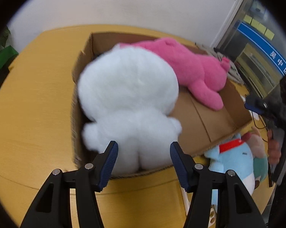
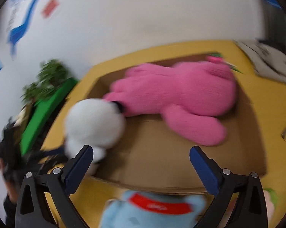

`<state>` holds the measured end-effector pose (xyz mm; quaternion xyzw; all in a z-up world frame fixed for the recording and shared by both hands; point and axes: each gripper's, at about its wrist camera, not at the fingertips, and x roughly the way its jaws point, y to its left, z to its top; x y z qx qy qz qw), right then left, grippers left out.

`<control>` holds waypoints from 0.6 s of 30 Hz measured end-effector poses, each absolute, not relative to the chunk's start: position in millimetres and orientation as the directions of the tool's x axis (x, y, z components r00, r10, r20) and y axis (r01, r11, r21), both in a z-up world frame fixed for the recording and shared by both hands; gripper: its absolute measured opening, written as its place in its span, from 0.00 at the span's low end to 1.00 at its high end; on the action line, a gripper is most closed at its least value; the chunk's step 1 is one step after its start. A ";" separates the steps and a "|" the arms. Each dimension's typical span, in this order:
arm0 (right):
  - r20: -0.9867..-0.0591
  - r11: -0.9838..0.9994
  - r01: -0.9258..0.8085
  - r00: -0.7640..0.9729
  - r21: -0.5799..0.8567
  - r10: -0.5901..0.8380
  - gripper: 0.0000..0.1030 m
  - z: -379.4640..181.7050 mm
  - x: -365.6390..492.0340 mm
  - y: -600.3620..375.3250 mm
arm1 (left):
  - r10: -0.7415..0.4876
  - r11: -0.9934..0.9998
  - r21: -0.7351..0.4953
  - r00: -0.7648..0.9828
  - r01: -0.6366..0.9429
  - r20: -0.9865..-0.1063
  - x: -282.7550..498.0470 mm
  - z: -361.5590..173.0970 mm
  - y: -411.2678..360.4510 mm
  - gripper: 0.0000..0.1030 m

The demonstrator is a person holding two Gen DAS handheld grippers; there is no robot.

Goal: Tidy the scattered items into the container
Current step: 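Lower the white panda into the box beside the bear and open both grippers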

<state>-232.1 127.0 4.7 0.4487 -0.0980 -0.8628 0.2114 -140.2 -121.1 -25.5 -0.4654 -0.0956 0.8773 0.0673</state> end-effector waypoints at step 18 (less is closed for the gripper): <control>-0.753 -0.939 0.286 -0.571 0.191 -0.327 0.99 -16.0 -167.7 160.6 | 0.166 -0.982 -0.190 -0.592 -0.023 -0.789 -92.9 -7.6 -133.0 0.59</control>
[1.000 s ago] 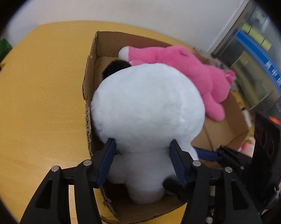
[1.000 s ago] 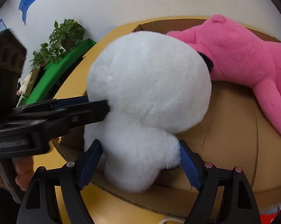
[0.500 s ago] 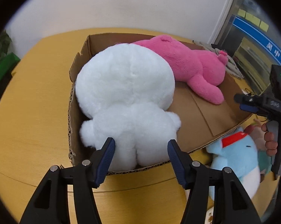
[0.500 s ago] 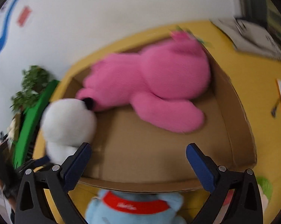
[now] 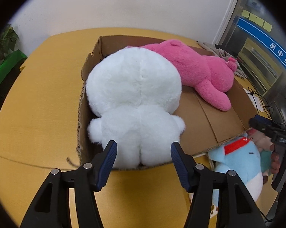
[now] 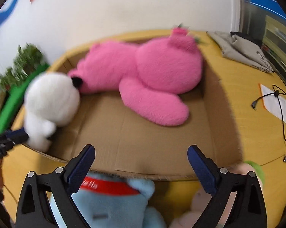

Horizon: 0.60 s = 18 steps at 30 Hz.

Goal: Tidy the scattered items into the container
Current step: 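Lower the white panda into the box beside the bear and open both grippers, then close both grippers on the light-blue plush cat's body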

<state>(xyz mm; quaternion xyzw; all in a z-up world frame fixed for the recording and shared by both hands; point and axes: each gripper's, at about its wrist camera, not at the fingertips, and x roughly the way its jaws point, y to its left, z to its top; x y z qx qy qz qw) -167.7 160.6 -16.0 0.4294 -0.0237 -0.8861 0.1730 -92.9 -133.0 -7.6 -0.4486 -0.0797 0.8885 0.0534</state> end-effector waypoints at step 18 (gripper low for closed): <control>-0.729 -0.715 0.627 -0.326 0.309 -0.601 1.00 -56.5 -38.5 100.0 | 0.500 -0.862 -0.468 -0.480 -0.196 -0.720 -52.4 -39.0 -42.9 0.76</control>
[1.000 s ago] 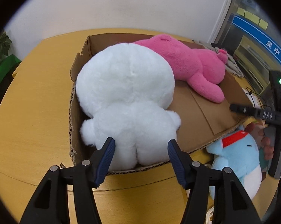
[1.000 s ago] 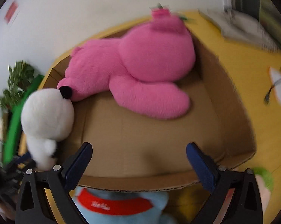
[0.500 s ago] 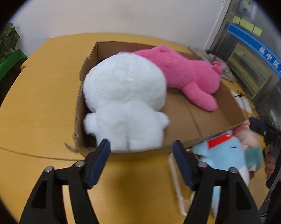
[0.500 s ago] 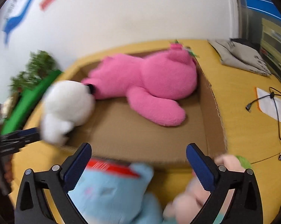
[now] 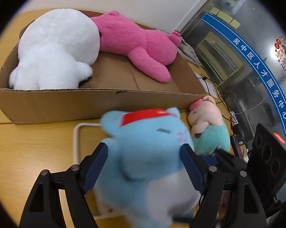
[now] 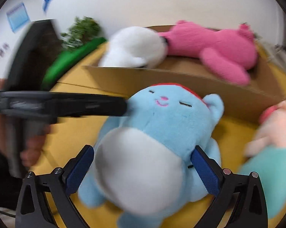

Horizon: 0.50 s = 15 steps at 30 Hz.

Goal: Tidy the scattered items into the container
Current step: 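Close both grippers on the light-blue plush cat's body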

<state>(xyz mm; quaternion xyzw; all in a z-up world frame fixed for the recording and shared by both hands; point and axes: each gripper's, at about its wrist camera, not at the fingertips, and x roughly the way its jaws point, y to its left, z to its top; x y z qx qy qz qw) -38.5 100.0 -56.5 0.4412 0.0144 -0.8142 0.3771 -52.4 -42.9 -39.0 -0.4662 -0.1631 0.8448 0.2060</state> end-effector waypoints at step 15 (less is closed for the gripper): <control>-0.687 -0.715 0.486 -0.277 0.503 -0.671 0.94 -89.1 -55.6 114.2 | 0.609 -0.789 -0.580 -0.382 -0.204 -0.695 -50.7 -70.0 -36.8 0.74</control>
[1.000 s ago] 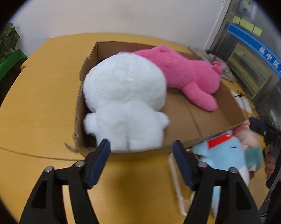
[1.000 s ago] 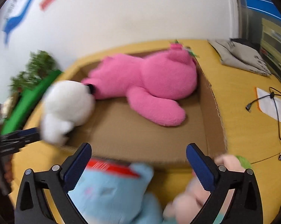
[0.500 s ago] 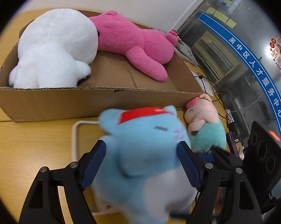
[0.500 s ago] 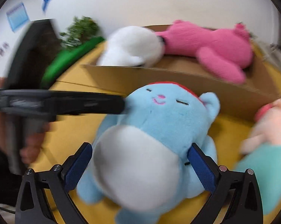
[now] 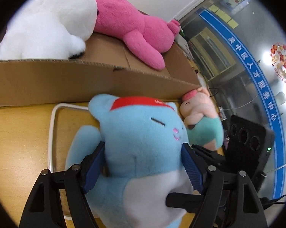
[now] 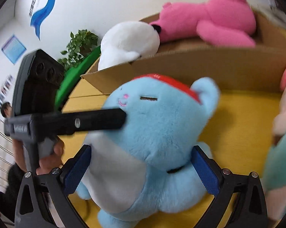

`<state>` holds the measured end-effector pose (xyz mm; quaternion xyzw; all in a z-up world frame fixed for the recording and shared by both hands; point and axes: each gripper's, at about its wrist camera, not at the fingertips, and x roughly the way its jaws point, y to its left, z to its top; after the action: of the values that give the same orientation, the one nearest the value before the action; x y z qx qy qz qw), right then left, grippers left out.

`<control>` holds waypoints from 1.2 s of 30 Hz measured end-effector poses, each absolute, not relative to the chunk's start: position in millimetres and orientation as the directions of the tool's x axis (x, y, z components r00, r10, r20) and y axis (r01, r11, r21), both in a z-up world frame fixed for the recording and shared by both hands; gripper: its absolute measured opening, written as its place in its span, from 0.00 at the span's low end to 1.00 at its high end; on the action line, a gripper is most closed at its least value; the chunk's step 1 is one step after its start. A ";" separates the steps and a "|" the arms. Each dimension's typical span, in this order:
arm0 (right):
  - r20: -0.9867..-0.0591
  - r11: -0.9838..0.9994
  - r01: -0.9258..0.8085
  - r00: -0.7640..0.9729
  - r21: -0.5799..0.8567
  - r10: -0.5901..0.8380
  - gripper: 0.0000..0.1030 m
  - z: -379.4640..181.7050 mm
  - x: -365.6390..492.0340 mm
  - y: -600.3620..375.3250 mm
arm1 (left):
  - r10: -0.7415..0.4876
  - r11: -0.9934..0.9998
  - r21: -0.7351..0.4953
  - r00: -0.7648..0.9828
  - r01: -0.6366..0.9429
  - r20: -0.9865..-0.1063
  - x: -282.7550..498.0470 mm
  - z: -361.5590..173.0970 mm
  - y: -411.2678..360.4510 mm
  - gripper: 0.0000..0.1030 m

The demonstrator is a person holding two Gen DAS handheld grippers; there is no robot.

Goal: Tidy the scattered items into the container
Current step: 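Close both grippers on the light-blue plush cat's body, then lift the blue cat with both grippers and carry it over the box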

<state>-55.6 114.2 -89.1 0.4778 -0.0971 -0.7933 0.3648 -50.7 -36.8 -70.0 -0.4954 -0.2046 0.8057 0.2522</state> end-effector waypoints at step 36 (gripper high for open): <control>-0.488 -0.679 0.695 -0.520 0.235 -0.701 0.79 74.9 -42.0 115.4 | 0.585 -0.796 -0.487 -0.661 -0.359 -0.470 -67.0 95.6 -7.0 0.62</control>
<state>-42.0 115.4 74.9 0.2823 -0.0052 -0.8717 0.4004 -67.0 -7.0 95.6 -0.3160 -0.1790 0.8935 0.2643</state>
